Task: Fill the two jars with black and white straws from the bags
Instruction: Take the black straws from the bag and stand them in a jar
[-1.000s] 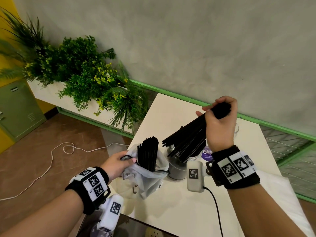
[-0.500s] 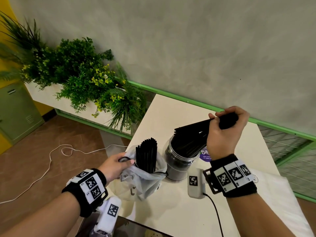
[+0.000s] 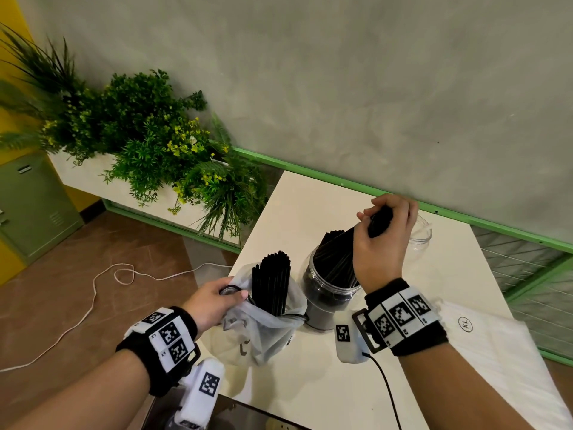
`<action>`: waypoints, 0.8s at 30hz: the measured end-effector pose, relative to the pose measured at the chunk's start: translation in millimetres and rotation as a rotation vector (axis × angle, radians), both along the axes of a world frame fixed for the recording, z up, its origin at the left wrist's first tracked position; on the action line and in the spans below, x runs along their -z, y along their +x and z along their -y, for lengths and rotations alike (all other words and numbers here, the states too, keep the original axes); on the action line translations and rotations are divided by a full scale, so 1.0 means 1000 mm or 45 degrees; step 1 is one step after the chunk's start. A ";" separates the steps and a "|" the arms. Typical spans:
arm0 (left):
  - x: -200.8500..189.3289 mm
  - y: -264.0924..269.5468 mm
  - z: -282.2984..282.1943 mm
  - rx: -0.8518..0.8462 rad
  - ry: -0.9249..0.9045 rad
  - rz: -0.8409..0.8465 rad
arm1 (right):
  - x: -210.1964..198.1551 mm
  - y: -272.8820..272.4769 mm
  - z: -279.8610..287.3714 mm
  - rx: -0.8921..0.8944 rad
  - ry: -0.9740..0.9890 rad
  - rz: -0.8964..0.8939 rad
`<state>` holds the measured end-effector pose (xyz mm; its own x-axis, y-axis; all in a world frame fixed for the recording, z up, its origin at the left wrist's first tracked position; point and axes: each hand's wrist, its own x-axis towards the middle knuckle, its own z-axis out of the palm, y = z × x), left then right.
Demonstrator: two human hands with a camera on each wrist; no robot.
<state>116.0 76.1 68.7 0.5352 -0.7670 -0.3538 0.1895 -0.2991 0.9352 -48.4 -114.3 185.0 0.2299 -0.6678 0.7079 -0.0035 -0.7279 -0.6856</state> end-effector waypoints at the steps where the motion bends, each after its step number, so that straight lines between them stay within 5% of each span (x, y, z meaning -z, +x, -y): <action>1: 0.001 0.000 0.000 -0.003 -0.001 -0.005 | -0.001 0.000 0.000 -0.006 -0.018 -0.013; 14: 0.002 -0.001 0.003 -0.026 -0.022 -0.058 | 0.033 0.010 0.030 -0.228 0.087 -0.616; 24: 0.004 0.002 0.005 -0.050 -0.002 -0.071 | 0.050 -0.028 0.047 -0.195 0.142 -0.673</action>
